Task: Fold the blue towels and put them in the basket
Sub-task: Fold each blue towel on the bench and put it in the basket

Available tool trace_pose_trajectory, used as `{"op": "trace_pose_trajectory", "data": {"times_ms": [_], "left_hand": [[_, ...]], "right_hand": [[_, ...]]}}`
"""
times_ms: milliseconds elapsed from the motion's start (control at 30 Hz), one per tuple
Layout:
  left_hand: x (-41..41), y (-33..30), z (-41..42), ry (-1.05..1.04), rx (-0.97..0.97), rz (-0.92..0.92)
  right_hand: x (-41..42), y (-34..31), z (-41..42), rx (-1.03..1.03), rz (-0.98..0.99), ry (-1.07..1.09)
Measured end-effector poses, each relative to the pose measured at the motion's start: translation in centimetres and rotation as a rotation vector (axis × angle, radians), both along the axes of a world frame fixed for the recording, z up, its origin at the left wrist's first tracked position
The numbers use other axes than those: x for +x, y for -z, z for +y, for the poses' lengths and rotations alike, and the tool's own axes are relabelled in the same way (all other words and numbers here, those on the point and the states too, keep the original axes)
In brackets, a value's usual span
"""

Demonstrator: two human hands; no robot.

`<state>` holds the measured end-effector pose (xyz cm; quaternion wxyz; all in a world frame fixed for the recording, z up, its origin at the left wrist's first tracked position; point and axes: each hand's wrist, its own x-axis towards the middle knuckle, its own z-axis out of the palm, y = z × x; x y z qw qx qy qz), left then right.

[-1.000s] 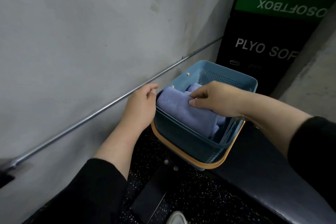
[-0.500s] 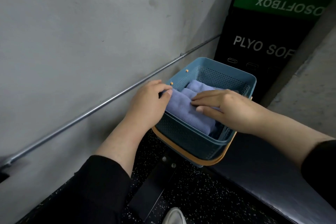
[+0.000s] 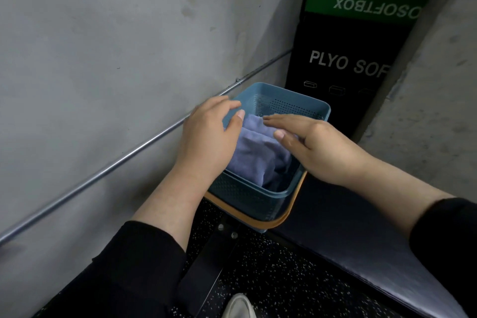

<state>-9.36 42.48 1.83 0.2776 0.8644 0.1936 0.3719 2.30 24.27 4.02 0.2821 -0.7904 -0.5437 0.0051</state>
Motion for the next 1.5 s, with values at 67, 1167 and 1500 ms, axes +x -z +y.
{"op": "trace_pose_trajectory", "data": {"times_ms": [67, 1167, 1500], "left_hand": [[0.7, -0.8, -1.9, 0.022, -0.006, -0.121], [12.2, 8.6, -48.2, 0.936, 0.228, 0.543], [13.5, 9.8, -48.5, 0.941, 0.206, 0.589]], "right_hand": [[0.0, -0.1, -2.0, 0.086, -0.008, 0.063], [-1.1, 15.7, -62.9, -0.321, 0.149, 1.492], [1.7, 12.9, -63.1, -0.059, -0.008, 1.653]]}}
